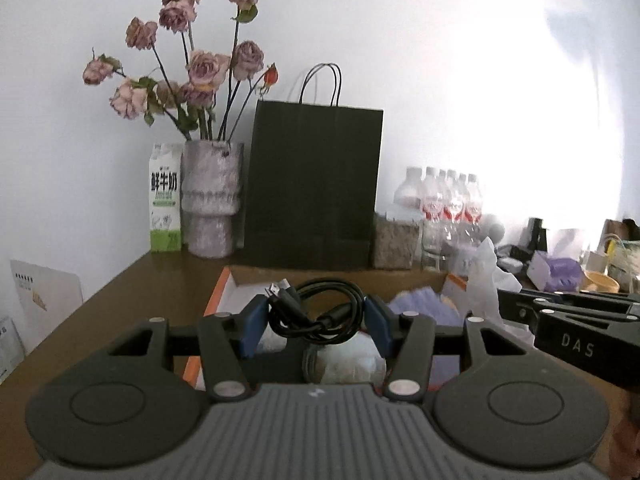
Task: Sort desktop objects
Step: 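Lift and carry the cable bundle and tissue over the orange box, then open both tools to drop the cable bundle and tissue into the box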
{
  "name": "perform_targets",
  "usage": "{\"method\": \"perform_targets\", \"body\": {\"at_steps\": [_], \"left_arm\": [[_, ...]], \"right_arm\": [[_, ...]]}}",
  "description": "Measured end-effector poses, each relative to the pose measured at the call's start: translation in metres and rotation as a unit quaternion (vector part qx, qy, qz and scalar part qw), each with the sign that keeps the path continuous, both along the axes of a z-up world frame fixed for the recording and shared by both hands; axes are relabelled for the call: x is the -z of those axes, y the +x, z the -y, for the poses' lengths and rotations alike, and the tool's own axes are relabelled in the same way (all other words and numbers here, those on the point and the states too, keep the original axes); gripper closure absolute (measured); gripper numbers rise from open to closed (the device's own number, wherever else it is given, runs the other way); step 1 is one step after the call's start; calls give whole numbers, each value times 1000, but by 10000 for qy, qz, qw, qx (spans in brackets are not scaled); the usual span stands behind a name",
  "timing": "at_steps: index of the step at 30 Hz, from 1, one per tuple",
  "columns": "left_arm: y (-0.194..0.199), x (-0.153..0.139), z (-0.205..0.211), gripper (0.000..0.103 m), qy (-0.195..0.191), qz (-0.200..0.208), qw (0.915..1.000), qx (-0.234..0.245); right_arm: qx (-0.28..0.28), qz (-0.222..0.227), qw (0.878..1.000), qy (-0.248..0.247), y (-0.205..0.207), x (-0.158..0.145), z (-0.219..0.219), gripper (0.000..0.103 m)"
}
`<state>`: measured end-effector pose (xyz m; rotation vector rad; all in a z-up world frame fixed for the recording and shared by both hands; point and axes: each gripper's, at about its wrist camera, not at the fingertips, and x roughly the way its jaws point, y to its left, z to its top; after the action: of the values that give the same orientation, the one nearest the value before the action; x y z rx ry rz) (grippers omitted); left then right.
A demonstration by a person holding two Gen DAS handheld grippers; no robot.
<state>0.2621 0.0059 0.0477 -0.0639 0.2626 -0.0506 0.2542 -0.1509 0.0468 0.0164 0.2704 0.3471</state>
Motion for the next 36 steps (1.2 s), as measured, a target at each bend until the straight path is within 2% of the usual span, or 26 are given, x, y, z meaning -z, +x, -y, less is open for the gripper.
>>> {"method": "perform_targets", "body": {"at_steps": [7, 13, 26, 27, 29, 31, 32, 33, 34, 36], "left_arm": [[34, 8, 9, 49, 163, 93, 9998, -92], [55, 28, 13, 49, 227, 18, 9997, -58], [66, 44, 18, 48, 526, -186, 9984, 20], [67, 45, 18, 47, 530, -186, 9984, 4], [66, 46, 18, 37, 560, -139, 9983, -36], [63, 45, 18, 28, 579, -50, 9983, -50], [61, 43, 18, 23, 593, -14, 9982, -62], [60, 42, 18, 22, 611, 26, 9981, -80], [58, 42, 19, 20, 638, 70, 9979, -109], [56, 41, 19, 14, 678, 109, 9975, -177]], "right_arm": [[31, 66, 10000, -60, 33, 4, -2, 95], [0, -310, 9995, -76, 55, 28, -1, 95], [95, -598, 9980, -203, 70, 48, -3, 94], [107, -587, 9980, -211, 71, 49, -3, 91], [125, -618, 9978, -194, 71, 50, -2, 86], [142, -626, 9977, -197, 71, 50, -1, 86], [144, -618, 9978, -191, 70, 49, -1, 80], [142, -615, 9978, -194, 70, 49, -1, 71], [150, -593, 9979, -205, 69, 48, -1, 66], [195, -501, 9982, -248, 66, 47, -2, 45]]}}
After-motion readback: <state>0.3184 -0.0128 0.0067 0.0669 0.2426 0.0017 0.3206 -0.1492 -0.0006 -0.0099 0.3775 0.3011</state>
